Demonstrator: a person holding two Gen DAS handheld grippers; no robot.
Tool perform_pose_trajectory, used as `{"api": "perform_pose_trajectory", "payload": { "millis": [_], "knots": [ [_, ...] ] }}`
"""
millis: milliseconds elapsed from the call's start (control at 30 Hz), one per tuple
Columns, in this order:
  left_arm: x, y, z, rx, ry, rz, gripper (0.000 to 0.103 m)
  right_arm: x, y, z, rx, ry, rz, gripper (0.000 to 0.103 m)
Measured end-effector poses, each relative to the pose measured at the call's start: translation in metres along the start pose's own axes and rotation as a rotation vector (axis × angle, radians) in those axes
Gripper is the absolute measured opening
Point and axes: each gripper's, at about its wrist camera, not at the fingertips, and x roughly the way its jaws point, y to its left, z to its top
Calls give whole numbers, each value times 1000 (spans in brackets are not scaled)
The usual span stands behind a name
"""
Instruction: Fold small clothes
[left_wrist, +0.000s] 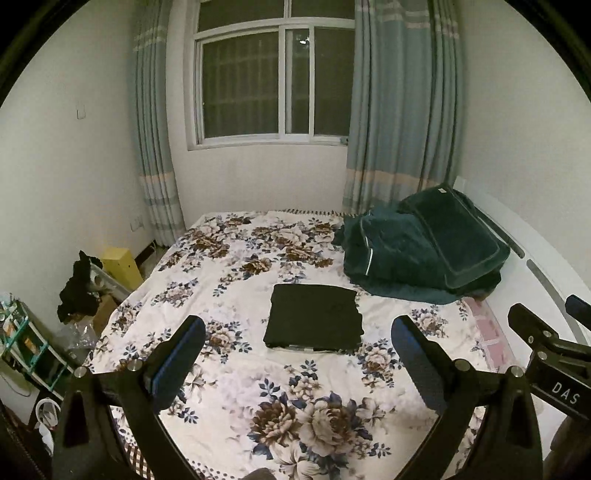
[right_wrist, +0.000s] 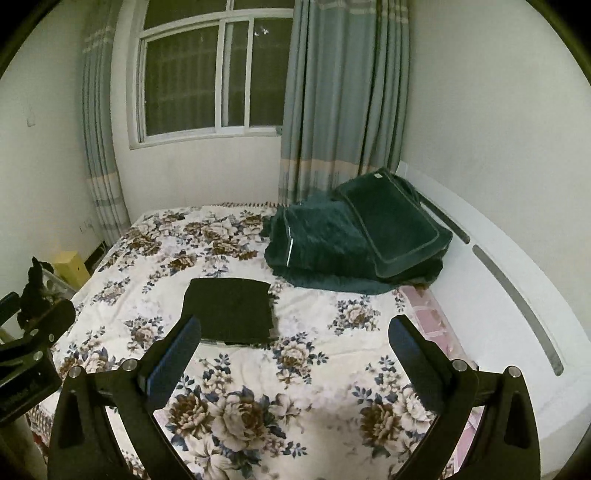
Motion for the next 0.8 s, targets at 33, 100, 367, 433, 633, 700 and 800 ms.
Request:
{"api": "perform_pose_trajectory", "payload": {
  "millis": [33,100,367,433,633,700,800],
  "knots": [
    [-4,0,-1,-1,-2,1,103,-4,-1,0,1,-3,2,103],
    [-7,-1,-1,0,-6,7,103,-10,-3,0,-2,-13,0,103],
    [-21,-2,-1,-13,-34,32,103,-19,-8,1,-3,-16,13,103],
    [-22,-3,1,-14,-42,37,103,-21,-9,3,-6,-22,17,103],
    [-25,-6,-1,-12,-47,50,103,-13,-13,13,-20,-23,36,103],
    [-25,-6,-2,-12,-45,54,103,-7,-11,14,-25,-21,45,103],
    [-24,-6,-3,-11,-37,54,103,-5,-11,14,-31,-18,48,103]
  ]
}}
